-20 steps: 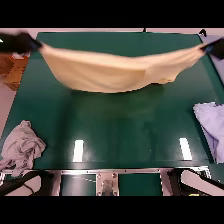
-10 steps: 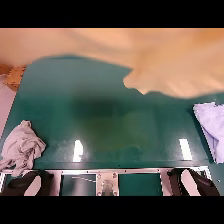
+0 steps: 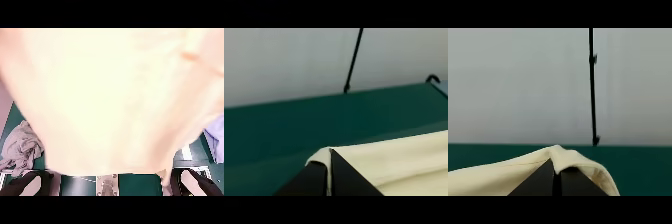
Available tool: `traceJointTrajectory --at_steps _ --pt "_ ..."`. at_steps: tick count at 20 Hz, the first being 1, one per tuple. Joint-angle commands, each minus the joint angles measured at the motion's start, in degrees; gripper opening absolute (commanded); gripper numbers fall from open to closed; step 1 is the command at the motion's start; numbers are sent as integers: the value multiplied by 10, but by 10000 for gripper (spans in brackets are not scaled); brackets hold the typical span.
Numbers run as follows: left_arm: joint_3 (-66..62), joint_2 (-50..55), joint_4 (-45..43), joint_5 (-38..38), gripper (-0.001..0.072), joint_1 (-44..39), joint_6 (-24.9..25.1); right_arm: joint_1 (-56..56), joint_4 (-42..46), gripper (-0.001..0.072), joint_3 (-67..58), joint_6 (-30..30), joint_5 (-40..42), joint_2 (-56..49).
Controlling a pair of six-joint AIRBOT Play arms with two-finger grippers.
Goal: Fold the shirts.
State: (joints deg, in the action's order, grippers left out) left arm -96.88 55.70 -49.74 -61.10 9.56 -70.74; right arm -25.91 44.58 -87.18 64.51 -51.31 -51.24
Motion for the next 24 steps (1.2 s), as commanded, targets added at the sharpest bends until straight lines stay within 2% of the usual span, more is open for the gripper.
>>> traceJointTrajectory --at_steps 1,4,8,12,15,17,19,24 --pt "112 119 43 5 23 -17 45 45 -13 21 131 -19 29 -79" --pt "147 258 44 74 23 -38 68 99 -13 20 176 -44 96 -207" --pt "126 404 68 137 23 -38 83 113 -18 20 123 -39 117 -386" --pt "74 477 69 153 23 -38 82 93 -22 20 28 17 101 -500" --pt "31 495 68 153 23 -37 62 76 -22 20 -45 41 65 -536" --pt "7 495 66 145 23 -37 48 67 -21 20 -74 41 47 -537" --pt "-4 495 63 112 23 -37 30 54 -14 20 -98 40 -9 -537" --pt "-3 495 -14 -42 23 -37 -34 16 88 18 -104 39 -170 -529"
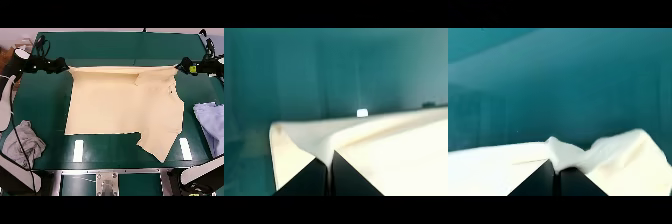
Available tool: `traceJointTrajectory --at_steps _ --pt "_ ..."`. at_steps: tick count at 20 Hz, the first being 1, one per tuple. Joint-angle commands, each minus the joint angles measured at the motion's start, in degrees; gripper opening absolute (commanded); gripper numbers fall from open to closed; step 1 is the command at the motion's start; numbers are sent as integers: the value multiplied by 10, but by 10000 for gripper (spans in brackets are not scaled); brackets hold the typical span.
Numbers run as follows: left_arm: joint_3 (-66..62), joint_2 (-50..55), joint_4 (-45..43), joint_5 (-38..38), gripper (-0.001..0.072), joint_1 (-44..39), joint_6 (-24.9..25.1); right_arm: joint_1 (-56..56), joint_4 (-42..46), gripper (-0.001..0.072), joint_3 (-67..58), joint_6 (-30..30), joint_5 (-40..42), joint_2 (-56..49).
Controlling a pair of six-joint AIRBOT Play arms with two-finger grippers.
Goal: Fold the shirts.
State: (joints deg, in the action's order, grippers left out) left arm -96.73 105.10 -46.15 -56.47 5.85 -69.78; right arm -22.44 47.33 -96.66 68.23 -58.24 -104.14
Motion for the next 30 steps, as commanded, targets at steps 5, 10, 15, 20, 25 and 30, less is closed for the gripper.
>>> traceJointTrajectory --at_steps 5,10,15,20,25,30 --pt "25 3 -102 -150 23 -1 -88 -23 119 18 45 1 -149 0" --pt "85 3 -104 -125 23 -26 -88 -23 128 18 104 1 -147 0" --pt "93 3 -104 -131 24 -26 -98 -23 133 20 119 2 -145 0" --pt "42 -2 -101 -255 521 1 -143 -39 135 317 41 51 -240 8" --pt "137 -119 -114 -293 519 48 -142 -105 136 315 115 61 -269 156" --pt "518 -392 -59 -116 520 53 -139 -226 113 313 469 69 -160 404"
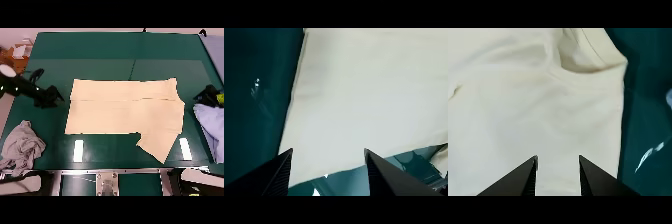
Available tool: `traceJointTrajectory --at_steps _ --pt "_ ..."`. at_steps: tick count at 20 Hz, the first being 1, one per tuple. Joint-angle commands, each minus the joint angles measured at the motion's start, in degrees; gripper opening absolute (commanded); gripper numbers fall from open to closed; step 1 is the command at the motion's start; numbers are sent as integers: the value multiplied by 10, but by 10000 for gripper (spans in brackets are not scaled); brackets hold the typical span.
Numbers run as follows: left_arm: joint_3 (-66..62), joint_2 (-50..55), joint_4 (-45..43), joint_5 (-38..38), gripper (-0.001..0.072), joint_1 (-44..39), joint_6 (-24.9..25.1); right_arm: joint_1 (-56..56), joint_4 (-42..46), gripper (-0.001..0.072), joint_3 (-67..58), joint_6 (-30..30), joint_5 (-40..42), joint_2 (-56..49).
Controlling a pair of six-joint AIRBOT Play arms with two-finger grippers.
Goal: Fold the shirts.
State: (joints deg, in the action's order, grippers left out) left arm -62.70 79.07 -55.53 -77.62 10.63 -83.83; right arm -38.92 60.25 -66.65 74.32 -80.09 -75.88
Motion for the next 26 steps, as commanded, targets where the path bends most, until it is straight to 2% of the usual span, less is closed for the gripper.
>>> traceJointTrajectory --at_steps 1,5,7,10,12,13,14,15,16,17,18,19,21,22,26 --pt "247 -182 55 131 520 5 -2 -78 -21 314 227 21 89 156" --pt "418 -289 92 191 520 5 -16 -102 -57 314 363 22 158 245" --pt "458 -286 109 217 520 5 -16 -101 -67 314 378 22 160 249" --pt "494 -286 151 313 520 5 -16 -101 -89 314 380 22 160 249" --pt "500 -286 204 352 519 -8 9 -101 -94 314 380 22 160 249" --pt "500 -282 215 381 469 -32 9 -101 -95 316 380 22 160 249" --pt "500 -272 233 414 469 -59 7 -101 -100 351 382 22 160 249" --pt "500 -255 272 442 469 -89 11 -101 -103 427 384 22 160 249" --pt "500 -240 306 457 458 -114 24 -101 -103 434 386 23 153 249" --pt "500 -231 323 458 138 -131 40 -101 -98 434 388 29 137 249" --pt "498 -232 322 445 23 -131 50 -101 -78 434 388 49 119 249" --pt "497 -232 320 433 23 -125 52 -102 -40 435 388 74 106 249" --pt "497 -232 315 410 23 -107 81 -102 42 507 391 119 85 249" --pt "497 -232 315 407 23 -102 90 -102 59 507 397 127 80 249" --pt "497 -232 315 412 23 -101 94 -101 -18 489 443 91 117 230"
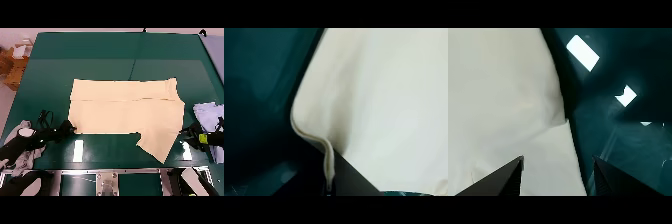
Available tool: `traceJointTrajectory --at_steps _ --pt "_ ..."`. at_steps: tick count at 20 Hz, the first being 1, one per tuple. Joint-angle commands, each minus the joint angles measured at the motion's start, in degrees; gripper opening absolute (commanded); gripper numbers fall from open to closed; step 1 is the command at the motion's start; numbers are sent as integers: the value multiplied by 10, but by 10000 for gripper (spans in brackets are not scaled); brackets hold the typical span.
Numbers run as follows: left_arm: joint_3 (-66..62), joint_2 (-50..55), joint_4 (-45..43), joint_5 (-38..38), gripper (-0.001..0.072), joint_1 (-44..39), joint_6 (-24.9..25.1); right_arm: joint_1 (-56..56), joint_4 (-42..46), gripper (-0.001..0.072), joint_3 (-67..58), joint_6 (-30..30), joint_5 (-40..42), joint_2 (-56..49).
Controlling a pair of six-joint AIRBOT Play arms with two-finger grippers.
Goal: Fold the shirts.
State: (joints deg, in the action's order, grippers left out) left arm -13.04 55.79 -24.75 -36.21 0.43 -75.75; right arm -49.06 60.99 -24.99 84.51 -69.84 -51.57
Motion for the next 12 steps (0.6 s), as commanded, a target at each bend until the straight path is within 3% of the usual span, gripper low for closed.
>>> traceJointTrajectory --at_steps 1,3,5,8,9,11,12 --pt "0 1 8 -2 24 2 13 1 -47 488 40 -27 20 -30" --pt "0 1 8 -2 24 2 13 1 -86 404 73 -64 40 -76" --pt "-2 1 8 -8 23 2 13 0 -109 399 83 -97 43 -110" --pt "-24 1 7 -27 23 2 13 0 -130 236 75 -122 11 -113" --pt "-37 1 3 -38 23 2 13 0 -129 146 70 -130 -11 -113" --pt "-69 1 -30 -73 23 2 7 0 -130 114 56 -128 -44 -106" --pt "-83 1 -53 -92 22 2 -9 0 -129 60 50 -118 -51 -96"
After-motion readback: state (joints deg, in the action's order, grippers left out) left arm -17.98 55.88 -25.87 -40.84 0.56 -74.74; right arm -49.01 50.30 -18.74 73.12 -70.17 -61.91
